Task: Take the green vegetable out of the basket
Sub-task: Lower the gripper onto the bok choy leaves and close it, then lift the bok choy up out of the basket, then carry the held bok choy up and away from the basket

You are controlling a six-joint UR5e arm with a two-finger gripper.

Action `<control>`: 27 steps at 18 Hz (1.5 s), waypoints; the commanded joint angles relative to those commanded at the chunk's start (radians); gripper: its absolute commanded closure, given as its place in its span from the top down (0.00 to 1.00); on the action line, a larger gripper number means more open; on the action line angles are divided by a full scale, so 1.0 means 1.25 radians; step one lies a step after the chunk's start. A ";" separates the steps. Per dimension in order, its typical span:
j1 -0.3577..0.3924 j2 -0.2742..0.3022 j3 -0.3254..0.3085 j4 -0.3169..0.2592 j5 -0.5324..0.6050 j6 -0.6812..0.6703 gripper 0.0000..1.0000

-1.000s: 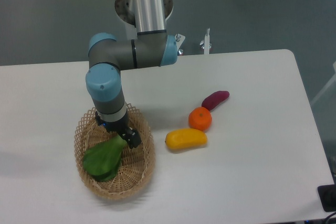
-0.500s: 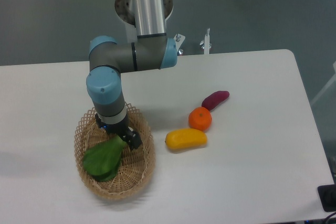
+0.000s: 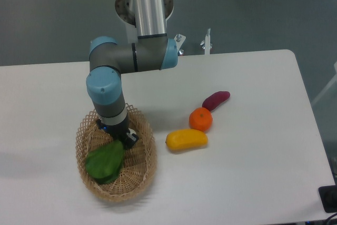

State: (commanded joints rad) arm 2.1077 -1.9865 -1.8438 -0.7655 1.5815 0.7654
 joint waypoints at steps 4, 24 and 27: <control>0.005 0.007 0.012 0.000 -0.004 0.001 0.43; 0.289 0.137 0.225 -0.253 -0.067 0.303 0.45; 0.348 0.137 0.237 -0.263 -0.071 0.378 0.45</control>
State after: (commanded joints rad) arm 2.5431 -1.8147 -1.5478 -1.0937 1.4926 1.2376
